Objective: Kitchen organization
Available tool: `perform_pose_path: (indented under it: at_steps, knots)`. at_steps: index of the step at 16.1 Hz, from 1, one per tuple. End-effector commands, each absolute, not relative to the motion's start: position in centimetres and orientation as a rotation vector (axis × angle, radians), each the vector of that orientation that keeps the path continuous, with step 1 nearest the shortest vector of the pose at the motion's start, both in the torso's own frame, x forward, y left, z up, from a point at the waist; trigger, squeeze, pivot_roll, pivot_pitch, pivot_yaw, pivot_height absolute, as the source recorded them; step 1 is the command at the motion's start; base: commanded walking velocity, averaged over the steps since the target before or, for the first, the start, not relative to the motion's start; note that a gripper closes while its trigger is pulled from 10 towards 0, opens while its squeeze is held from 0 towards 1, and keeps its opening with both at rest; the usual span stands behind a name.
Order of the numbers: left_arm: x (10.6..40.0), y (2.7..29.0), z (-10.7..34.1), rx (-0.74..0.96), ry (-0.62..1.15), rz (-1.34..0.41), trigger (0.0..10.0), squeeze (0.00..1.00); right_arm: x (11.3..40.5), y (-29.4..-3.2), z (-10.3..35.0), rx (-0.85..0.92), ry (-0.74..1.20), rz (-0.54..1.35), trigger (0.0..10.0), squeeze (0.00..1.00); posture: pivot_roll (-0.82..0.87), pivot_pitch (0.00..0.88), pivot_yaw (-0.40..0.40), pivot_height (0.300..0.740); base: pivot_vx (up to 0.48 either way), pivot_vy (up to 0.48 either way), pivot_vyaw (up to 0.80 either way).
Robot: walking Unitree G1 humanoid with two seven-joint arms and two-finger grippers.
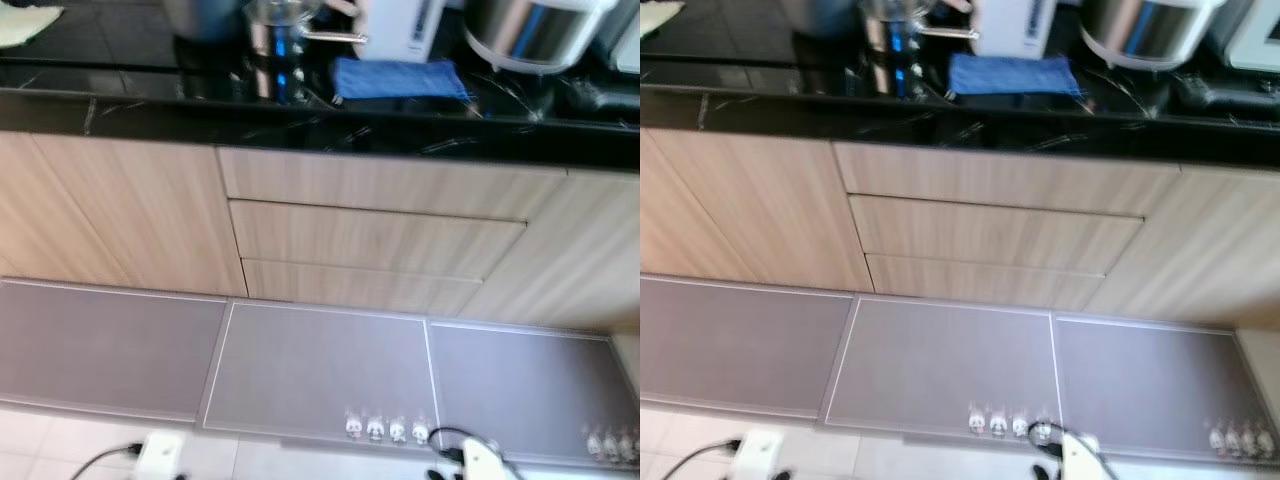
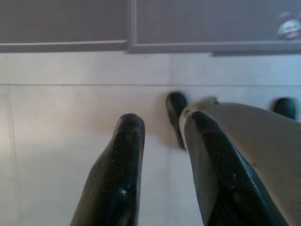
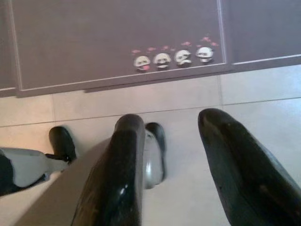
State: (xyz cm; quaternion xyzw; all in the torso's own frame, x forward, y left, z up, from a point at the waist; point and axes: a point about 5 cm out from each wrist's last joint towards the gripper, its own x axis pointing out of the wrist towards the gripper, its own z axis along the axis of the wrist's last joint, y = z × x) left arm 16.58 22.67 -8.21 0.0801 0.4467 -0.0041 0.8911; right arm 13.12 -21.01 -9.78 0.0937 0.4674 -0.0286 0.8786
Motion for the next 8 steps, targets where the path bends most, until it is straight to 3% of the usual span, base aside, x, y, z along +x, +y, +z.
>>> perform_pose_path:
  at_steps: [1, 8]
  knots:
    - [15.65, 23.21, -8.52, 0.187, 0.967, -0.007, 10.0, 0.0, 12.87, -20.79, -9.9, 0.206, 0.978, -0.064, 10.0, 0.0, -0.01, 0.105, -0.048, 0.74, 0.0, -0.364, 0.0]
    - [15.94, 22.76, -8.51, 0.182, 0.96, -0.019, 10.0, 0.0, 12.94, -20.84, -9.89, 0.207, 0.981, -0.07, 10.0, 0.0, -0.01, 0.102, -0.049, 0.74, 0.0, -0.372, 0.0]
